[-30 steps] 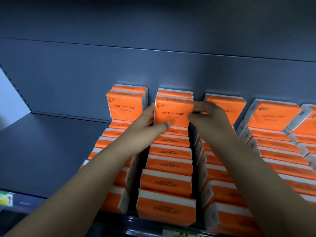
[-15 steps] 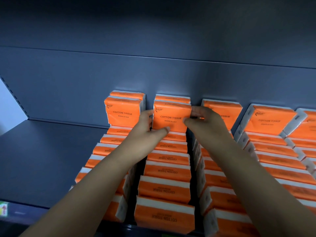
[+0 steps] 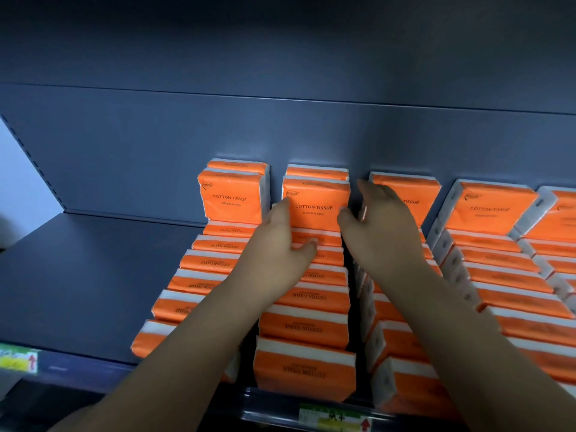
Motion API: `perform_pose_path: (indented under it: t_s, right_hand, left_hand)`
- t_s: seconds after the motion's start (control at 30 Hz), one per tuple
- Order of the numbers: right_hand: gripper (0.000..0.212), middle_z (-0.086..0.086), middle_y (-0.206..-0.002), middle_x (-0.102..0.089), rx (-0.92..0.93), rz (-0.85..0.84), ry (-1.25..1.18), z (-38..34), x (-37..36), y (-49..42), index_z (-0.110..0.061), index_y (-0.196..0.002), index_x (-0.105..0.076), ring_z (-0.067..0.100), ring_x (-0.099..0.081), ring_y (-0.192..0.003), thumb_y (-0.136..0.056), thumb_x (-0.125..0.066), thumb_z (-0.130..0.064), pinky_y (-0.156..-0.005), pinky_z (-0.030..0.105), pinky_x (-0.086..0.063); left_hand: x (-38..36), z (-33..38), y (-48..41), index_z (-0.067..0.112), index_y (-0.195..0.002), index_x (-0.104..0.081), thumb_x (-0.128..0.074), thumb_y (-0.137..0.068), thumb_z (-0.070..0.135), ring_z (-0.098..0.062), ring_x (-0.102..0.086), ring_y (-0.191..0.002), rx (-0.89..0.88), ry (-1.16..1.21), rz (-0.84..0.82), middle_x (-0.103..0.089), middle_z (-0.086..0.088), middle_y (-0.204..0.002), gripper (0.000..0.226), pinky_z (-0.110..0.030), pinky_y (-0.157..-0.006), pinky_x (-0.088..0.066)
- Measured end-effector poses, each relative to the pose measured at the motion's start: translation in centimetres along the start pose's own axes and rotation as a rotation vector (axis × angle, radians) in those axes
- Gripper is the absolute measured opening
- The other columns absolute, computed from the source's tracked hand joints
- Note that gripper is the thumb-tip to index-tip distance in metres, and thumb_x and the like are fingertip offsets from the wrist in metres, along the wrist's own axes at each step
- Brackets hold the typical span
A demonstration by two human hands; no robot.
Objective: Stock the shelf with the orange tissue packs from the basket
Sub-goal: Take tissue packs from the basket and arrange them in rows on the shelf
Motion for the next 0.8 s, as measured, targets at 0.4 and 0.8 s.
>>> perform_pose_path:
  t_s: [0.4,0.8]
  right_hand:
    - [0.042,0.010,-0.113,-0.067,0.238,-0.051,0.199,-5.2,-0.5,3.6,-0.009,-0.117,-0.069,0.035,-0.064,-0.099,-0.094,-0.047,-0.036,-0.079,0.043,-0.057]
    - [0.073,0.001,-0.161,-0.039,0.492,-0.311,-0.214,-17.6,-2.0,12.4,-0.015,-0.157,-0.039,0.017,-0.032,-0.152,-0.099,-0.034,-0.058,-0.125,0.038,-0.028]
  left_hand:
    - [3.6,0.5,4.8,0.009,-0.152,-0.044,-0.041,-0.091,0.050,-0.037,-0.034,-0.150,-0.081,-0.650,0.113,-0.038,-0.014,-0.163,0.073,-0.051,-0.122,-0.032]
    - [13.3,0.3,20.0,0.006,-0.148,-0.051,-0.044,-0.095,0.054,-0.042,-0.042,-0.145,0.224,-0.811,0.565,-0.051,-0.015,-0.155,0.072,-0.056,-0.118,-0.034]
Point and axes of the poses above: each hand's wrist, its own y-axis away from the middle knuckle, its own x-axis out of the back of the hand, z = x × y, the point moved 4 cm from there along -y, towards the middle knuckle
